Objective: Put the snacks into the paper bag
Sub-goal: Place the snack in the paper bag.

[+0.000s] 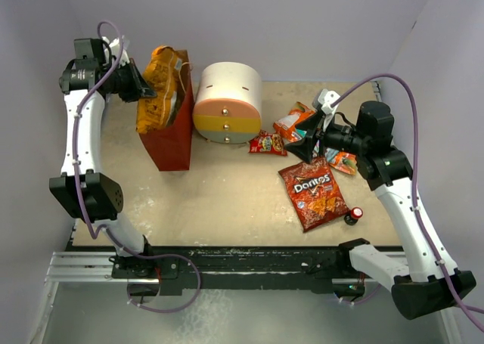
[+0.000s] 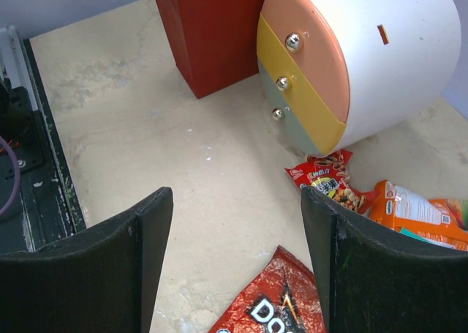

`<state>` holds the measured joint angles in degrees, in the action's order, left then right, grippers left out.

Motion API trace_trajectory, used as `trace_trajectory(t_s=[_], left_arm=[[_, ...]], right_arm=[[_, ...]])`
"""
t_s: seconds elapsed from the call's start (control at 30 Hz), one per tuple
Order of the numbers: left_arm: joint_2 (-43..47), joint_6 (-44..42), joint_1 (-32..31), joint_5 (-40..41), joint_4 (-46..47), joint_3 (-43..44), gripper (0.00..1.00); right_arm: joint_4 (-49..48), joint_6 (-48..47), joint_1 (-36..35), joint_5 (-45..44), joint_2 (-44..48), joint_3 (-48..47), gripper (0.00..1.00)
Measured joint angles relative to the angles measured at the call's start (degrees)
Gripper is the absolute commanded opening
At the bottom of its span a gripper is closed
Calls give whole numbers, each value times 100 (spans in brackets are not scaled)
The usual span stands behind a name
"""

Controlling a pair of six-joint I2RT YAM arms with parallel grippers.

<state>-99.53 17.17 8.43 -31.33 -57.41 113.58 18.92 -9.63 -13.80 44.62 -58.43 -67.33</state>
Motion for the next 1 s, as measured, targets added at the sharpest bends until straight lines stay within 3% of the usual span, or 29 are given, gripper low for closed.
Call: trace_trajectory(t_s=[0.57,1.0], left_arm=[[-181,138,39,46,74,-164,0],[-807,-131,-363,479,72,-79,5]], right_arm=[[-44,2,0,11,-2,61,74],[-127,4,2,11,-4,105,74]])
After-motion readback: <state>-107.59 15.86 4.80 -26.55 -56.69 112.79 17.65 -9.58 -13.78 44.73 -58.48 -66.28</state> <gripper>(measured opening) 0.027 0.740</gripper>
